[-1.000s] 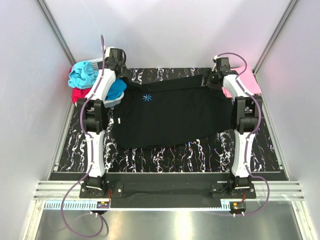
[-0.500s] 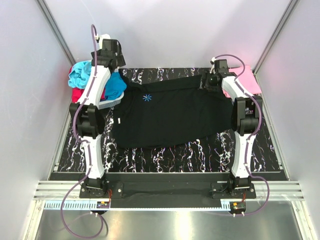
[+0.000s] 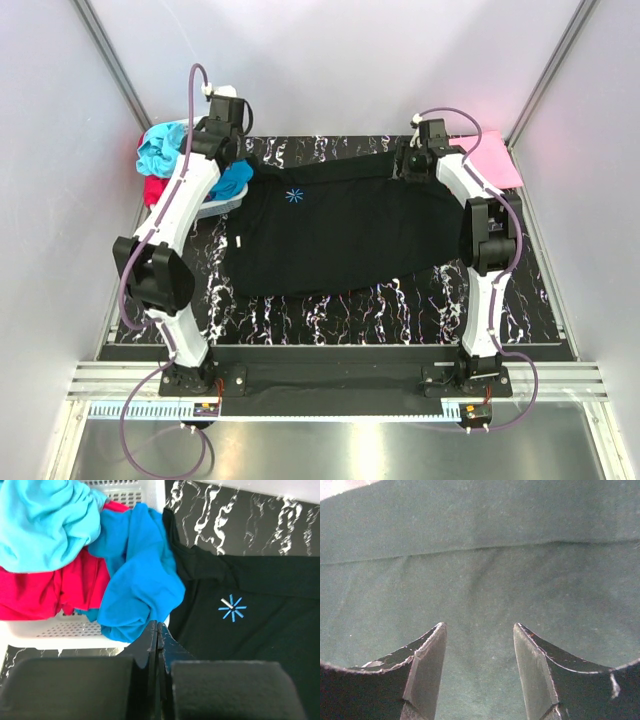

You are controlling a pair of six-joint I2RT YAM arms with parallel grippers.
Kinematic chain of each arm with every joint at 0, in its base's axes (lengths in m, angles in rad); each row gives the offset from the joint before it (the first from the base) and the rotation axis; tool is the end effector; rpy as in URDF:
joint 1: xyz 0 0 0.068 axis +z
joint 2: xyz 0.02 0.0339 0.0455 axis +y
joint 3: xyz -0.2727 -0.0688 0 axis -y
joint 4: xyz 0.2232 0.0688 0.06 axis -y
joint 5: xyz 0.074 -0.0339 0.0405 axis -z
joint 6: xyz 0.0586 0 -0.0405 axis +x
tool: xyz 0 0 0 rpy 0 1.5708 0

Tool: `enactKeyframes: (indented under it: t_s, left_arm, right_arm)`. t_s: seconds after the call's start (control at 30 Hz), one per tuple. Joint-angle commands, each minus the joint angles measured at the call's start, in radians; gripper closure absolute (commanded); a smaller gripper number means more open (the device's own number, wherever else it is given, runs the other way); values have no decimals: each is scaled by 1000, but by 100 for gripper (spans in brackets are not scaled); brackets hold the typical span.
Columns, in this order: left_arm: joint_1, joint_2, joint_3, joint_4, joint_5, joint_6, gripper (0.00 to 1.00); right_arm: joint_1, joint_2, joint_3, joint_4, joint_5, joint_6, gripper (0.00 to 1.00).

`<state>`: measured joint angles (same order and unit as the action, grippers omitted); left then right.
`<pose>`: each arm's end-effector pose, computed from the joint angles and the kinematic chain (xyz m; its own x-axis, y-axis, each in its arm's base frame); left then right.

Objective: Fold and stack the t-shirts
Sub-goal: Flatten the tshirt out

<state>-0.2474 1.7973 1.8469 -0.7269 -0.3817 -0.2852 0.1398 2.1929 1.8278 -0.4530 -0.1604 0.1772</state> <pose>0.3944 -0.0771 0.3698 -0.5678 -0.1259 -0.8135 -0.2229 0.9748 0.0048 0.4928 0.0788 0.2152 -0.7547 0.0695 -0.6524 -0.1144 0.9652 0.2352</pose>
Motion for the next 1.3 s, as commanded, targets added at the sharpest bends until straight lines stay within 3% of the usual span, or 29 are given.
enactKeyframes:
  t_s: [0.0, 0.33, 0.5, 0.87, 1.27]
  left_arm:
    - [14, 11, -6, -46, 15, -14, 100]
    - [-15, 183, -9, -13, 196, -66, 100]
    - [-18, 270, 32, -14, 227, -91, 100]
    - [45, 369, 71, -75, -55, -264, 100]
    - [141, 419, 141, -241, -218, -433, 100]
  right_arm:
    - [12, -76, -12, 31, 13, -2, 38]
    - [14, -113, -71, 30, 27, -19, 38]
    - [12, -128, -67, 28, 24, -10, 31]
    - [12, -229, -27, 8, 12, -33, 28]
    - [12, -239, -4, -6, -19, -42, 28]
